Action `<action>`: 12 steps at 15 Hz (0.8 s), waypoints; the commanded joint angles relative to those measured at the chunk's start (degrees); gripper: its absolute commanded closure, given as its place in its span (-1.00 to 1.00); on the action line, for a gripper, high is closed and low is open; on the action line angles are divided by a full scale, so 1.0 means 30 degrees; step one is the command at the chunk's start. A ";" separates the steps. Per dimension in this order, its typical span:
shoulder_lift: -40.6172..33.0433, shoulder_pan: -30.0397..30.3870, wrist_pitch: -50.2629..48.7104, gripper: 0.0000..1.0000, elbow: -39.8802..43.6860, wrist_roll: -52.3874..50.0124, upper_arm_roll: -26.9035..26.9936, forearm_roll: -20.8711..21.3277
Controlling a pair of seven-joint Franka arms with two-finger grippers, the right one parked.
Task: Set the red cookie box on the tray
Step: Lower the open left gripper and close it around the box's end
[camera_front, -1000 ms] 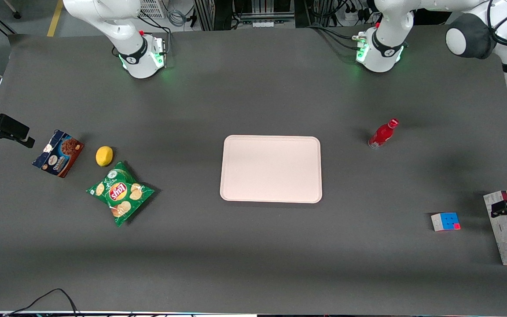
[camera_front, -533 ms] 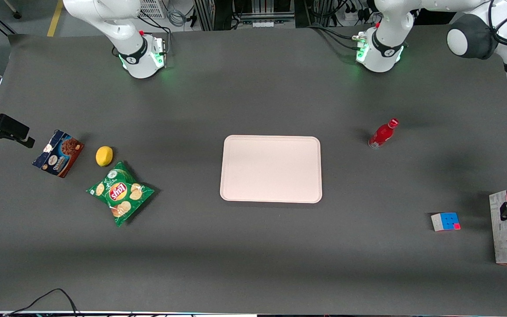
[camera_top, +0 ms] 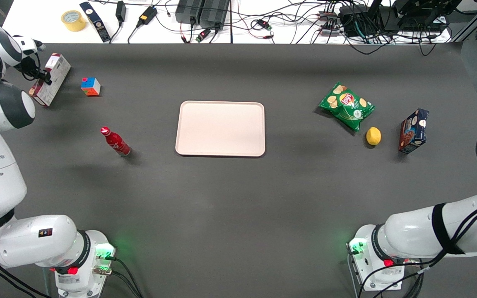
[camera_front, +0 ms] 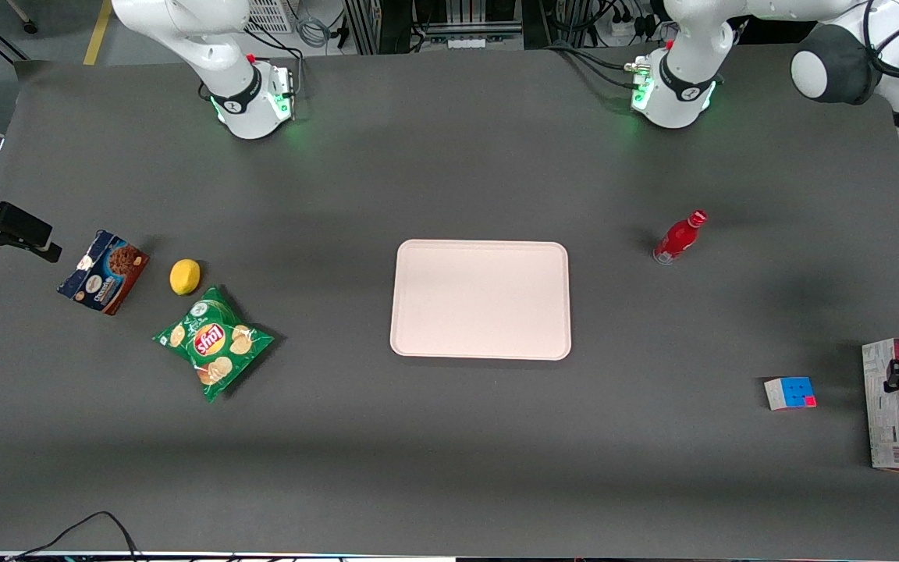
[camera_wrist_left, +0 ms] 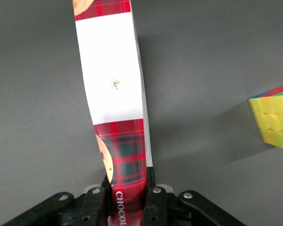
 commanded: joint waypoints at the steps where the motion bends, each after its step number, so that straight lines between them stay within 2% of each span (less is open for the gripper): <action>1: -0.1458 -0.0348 -0.1799 0.93 0.0179 0.0114 0.0164 0.0176; 3: -0.2539 -0.0670 -0.3202 0.93 0.0092 -0.0235 0.0223 0.0672; 6: -0.4560 -0.0992 -0.6129 0.91 0.0033 -0.2368 0.0165 0.2194; 12: -0.7758 -0.1169 -1.1227 0.89 0.1346 -0.4509 0.0047 0.3427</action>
